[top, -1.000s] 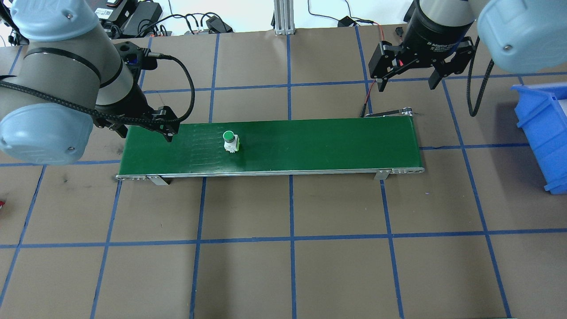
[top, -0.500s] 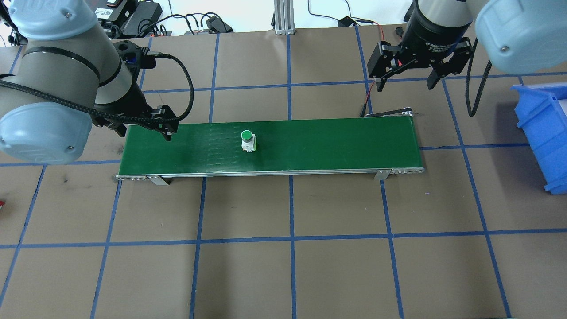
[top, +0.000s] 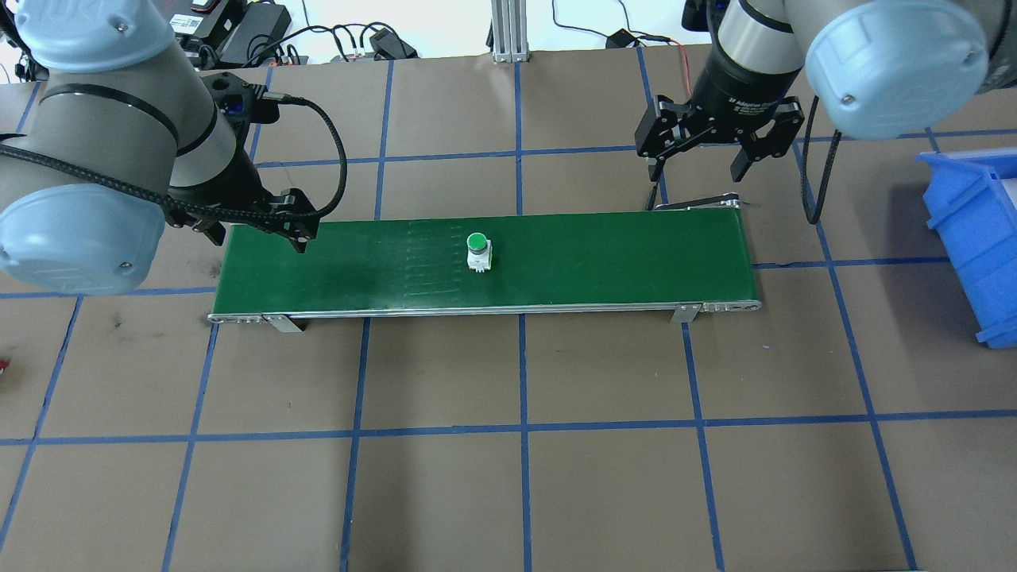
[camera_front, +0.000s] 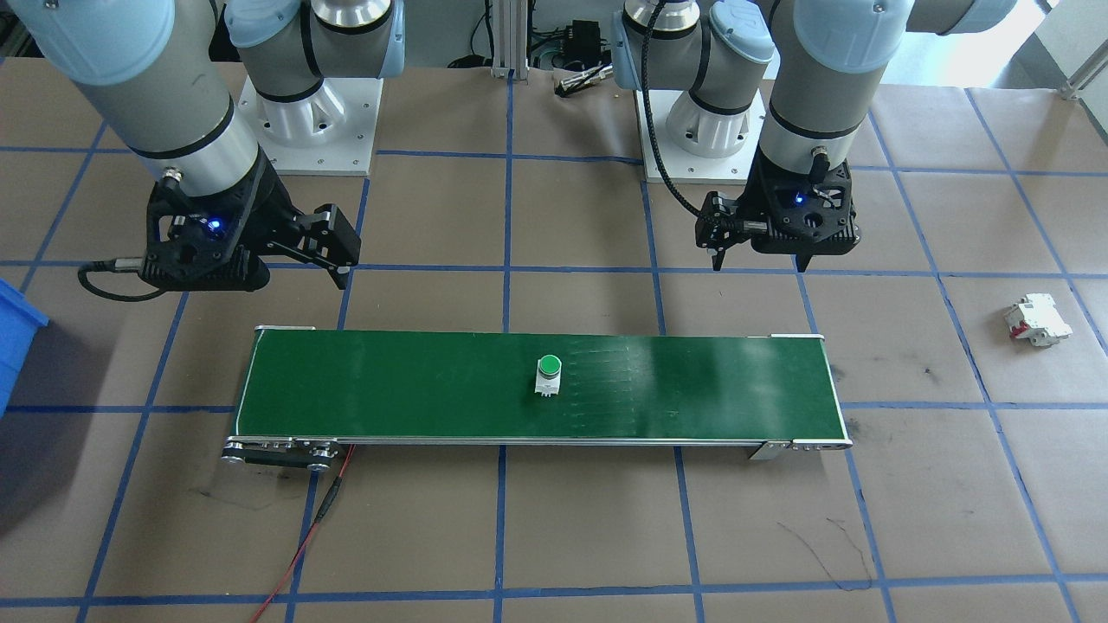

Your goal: Move button from left to right

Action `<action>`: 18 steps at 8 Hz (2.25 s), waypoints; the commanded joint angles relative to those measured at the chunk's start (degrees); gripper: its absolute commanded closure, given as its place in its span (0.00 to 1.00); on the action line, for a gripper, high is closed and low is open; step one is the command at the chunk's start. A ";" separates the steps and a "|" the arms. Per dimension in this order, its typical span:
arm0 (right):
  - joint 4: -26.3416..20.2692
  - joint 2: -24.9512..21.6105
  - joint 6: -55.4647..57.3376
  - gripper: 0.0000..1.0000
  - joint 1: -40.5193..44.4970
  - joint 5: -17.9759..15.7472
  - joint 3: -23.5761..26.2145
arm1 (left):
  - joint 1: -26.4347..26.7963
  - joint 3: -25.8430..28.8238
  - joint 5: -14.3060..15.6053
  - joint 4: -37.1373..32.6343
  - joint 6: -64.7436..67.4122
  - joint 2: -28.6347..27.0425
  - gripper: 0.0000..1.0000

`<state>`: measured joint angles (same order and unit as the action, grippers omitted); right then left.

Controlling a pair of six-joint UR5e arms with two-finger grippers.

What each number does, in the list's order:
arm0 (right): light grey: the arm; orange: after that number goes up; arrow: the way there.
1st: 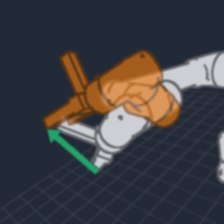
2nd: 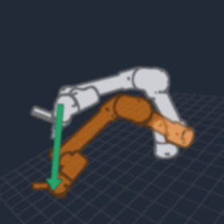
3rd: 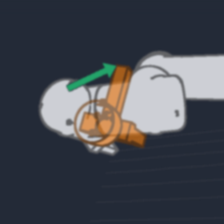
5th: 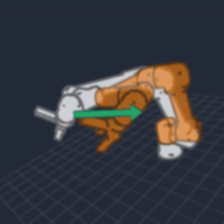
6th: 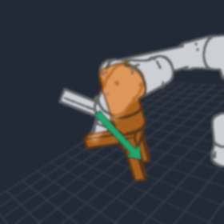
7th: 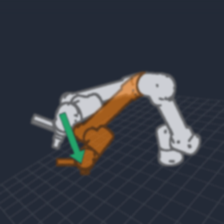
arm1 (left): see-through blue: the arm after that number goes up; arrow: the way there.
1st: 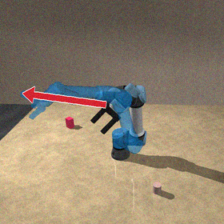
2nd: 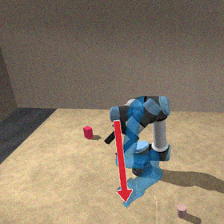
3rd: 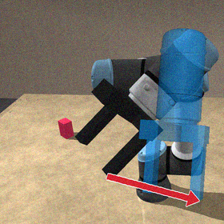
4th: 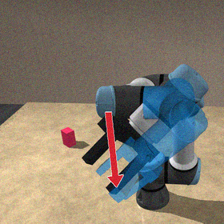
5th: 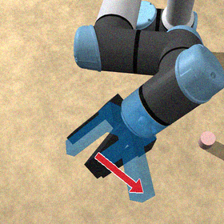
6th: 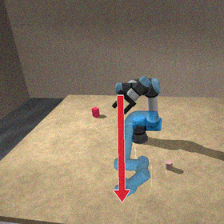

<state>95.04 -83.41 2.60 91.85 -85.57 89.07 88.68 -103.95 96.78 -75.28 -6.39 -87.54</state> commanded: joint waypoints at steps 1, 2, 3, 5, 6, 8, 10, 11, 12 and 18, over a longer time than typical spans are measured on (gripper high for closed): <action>2.95 2.63 0.13 0.00 0.00 2.25 2.33 | 0.00 -0.20 -0.10 0.05 -0.02 0.00 0.00; 3.39 3.94 0.21 0.00 0.00 2.60 2.43 | 0.00 -0.20 -0.10 0.05 0.15 0.00 0.00; 4.44 5.08 0.21 0.00 0.00 4.78 2.60 | 0.00 0.06 -0.10 0.13 0.32 0.09 0.00; 7.43 7.02 0.56 0.00 0.00 5.41 3.83 | 0.00 -0.20 -0.18 0.14 0.58 0.26 0.00; 10.31 8.33 0.74 0.00 0.00 5.50 4.44 | 0.08 -0.20 0.34 0.14 0.07 0.18 0.00; 12.79 11.23 0.56 0.00 0.00 6.11 4.71 | 0.09 -0.28 0.08 0.66 -0.46 0.18 0.00; 12.98 11.77 0.92 0.00 0.00 8.57 5.06 | 0.09 -0.03 0.08 1.28 -1.87 0.09 0.00; 12.81 11.78 1.53 0.00 0.09 8.58 5.15 | 0.09 -0.02 0.17 1.28 -1.96 0.09 0.00; 12.80 11.95 3.27 0.00 0.09 8.66 5.33 | 0.09 0.06 0.17 1.28 -1.96 0.09 0.00; 12.98 14.06 4.26 0.18 0.00 3.40 6.82 | 0.26 0.06 -0.10 1.28 -3.01 0.17 0.00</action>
<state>107.89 -70.14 6.97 91.88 -80.08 95.91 88.82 -103.90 96.81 -74.01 -9.07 -87.45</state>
